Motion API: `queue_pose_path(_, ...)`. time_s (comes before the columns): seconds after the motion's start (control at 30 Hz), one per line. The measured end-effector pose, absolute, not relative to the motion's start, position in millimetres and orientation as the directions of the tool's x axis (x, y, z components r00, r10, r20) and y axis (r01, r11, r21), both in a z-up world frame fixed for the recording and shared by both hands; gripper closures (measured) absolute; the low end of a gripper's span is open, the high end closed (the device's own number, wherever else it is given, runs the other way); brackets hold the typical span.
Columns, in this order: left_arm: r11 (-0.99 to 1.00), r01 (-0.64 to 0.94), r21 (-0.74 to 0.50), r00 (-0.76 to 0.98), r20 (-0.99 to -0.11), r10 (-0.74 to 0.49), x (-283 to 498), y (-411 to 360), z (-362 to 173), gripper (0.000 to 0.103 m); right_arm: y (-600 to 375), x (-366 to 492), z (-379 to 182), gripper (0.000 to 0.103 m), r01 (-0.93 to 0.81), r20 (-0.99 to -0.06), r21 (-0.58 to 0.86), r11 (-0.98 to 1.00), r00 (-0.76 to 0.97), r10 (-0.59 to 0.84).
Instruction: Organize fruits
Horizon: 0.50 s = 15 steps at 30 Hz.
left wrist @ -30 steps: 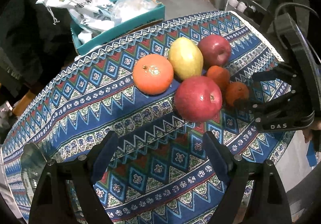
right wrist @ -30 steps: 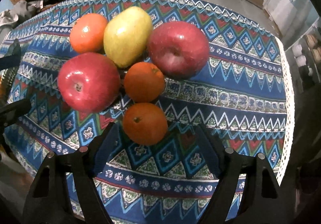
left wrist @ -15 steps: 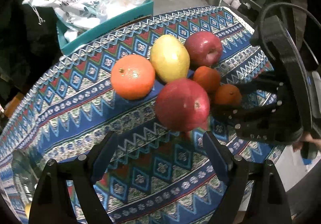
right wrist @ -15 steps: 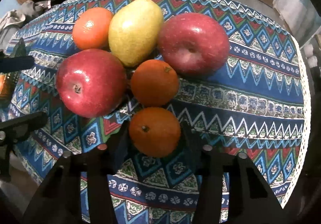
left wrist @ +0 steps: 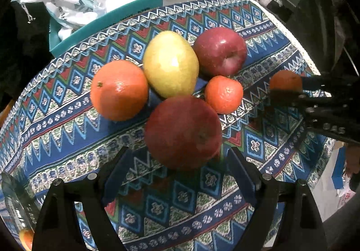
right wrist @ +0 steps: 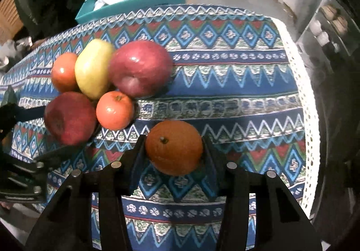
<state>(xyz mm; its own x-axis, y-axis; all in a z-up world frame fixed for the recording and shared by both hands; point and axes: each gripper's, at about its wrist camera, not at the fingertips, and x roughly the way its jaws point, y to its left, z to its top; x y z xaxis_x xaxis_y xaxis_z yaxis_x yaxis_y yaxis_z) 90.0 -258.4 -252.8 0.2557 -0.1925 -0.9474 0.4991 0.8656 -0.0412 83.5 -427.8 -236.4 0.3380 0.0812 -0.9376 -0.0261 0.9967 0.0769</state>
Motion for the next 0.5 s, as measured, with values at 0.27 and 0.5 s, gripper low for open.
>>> queue_pose_path(0.27,0.874,0.486,-0.030,0.249,-0.953,-0.171,101.2,-276.4,-268.9,0.016,-427.8,77.6,-228.6,0.056,-0.035,-0.931,0.068,0.997,0.358,0.076)
queue_pose_path(0.5,0.892,0.448,-0.068,0.245,-0.950,-0.195,111.0,-273.0,-271.7,0.025,-425.9,75.8,-225.4,0.056,-0.041,-0.927,0.072,0.997,0.367,0.082)
